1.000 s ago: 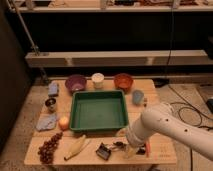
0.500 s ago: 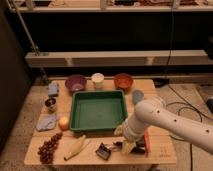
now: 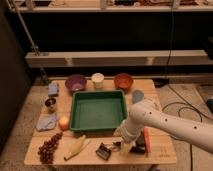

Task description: Place brush in table surface

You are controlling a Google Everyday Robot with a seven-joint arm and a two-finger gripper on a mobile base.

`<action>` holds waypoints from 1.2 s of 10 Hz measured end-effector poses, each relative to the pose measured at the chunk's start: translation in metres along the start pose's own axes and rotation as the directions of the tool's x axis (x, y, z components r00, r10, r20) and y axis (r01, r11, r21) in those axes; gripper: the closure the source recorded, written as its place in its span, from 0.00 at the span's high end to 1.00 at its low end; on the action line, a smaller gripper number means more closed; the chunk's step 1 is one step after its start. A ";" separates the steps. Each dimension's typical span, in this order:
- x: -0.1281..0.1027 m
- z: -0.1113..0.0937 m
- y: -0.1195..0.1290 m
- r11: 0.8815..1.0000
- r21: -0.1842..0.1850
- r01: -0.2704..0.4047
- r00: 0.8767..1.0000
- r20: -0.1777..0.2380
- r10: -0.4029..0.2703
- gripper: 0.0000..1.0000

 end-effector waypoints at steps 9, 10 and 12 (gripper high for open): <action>0.008 0.028 0.001 0.996 -0.010 0.087 0.996 0.015 -0.087 0.65; 0.008 0.029 0.000 0.996 -0.012 0.092 0.996 0.018 -0.092 0.65; 0.011 0.033 -0.001 0.995 -0.020 0.095 0.995 0.034 -0.094 0.65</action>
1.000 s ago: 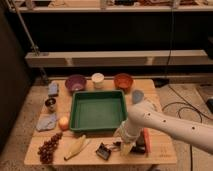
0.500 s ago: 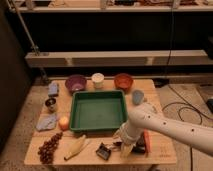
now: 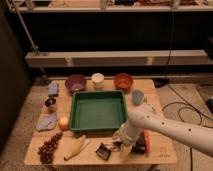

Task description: Place brush in table surface

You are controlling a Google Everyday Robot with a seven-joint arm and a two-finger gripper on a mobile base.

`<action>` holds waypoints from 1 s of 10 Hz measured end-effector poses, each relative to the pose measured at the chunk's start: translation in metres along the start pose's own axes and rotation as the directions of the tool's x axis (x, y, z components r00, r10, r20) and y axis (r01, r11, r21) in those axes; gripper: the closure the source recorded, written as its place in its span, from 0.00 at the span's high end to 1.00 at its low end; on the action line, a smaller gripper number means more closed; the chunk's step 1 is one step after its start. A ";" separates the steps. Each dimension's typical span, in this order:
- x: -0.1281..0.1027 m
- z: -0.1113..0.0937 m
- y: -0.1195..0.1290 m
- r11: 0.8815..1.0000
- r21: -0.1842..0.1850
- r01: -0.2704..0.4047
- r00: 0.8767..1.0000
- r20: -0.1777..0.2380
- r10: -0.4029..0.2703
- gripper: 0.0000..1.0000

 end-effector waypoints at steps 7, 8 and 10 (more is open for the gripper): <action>0.010 0.011 -0.005 1.000 -0.013 0.000 1.000 0.001 0.000 0.65; 0.010 0.013 -0.006 1.000 -0.012 0.002 1.000 0.000 -0.002 0.65; 0.012 0.015 -0.007 1.000 -0.003 0.005 1.000 -0.005 -0.005 0.65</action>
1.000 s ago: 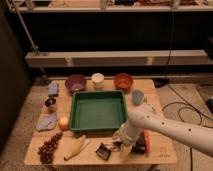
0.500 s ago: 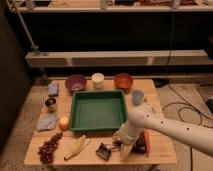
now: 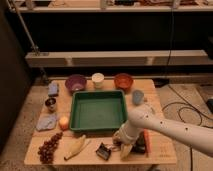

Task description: Place brush in table surface

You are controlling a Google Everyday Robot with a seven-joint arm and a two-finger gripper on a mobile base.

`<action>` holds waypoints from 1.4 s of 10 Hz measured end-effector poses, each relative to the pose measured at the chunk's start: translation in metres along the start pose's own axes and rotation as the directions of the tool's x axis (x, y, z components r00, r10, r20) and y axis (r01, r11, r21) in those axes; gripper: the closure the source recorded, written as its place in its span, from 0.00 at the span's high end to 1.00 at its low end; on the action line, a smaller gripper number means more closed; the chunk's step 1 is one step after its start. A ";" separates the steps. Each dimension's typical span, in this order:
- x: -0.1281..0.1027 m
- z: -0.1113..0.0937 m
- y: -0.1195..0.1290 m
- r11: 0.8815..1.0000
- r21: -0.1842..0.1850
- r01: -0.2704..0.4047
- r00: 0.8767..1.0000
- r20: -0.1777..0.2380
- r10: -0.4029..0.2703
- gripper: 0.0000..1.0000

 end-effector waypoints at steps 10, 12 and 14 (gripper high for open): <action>0.000 0.009 0.001 1.000 0.022 0.014 1.000 -0.015 -0.014 0.34; 0.001 0.010 0.002 1.000 0.019 0.014 1.000 -0.017 -0.014 0.34; 0.001 0.010 0.002 1.000 0.019 0.015 1.000 -0.017 -0.014 0.34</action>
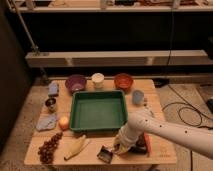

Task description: Place brush in table surface

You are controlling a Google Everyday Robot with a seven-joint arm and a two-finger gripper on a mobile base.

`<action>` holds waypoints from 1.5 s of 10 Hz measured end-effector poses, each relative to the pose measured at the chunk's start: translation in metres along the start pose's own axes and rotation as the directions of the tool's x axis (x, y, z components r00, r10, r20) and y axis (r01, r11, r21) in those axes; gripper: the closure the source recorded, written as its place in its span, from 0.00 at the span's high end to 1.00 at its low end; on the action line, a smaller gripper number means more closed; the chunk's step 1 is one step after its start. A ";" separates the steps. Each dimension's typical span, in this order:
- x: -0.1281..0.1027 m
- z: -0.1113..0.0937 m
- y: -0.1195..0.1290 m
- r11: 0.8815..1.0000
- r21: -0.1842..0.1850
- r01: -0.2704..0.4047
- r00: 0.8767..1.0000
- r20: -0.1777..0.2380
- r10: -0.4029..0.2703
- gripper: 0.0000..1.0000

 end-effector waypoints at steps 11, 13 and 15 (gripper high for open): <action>0.001 -0.001 0.001 1.000 0.000 -0.002 1.000 -0.001 0.002 0.34; -0.003 -0.005 0.004 1.000 -0.004 0.013 1.000 -0.010 -0.013 0.34; -0.038 -0.030 0.007 0.998 -0.011 0.061 0.998 0.001 -0.061 0.34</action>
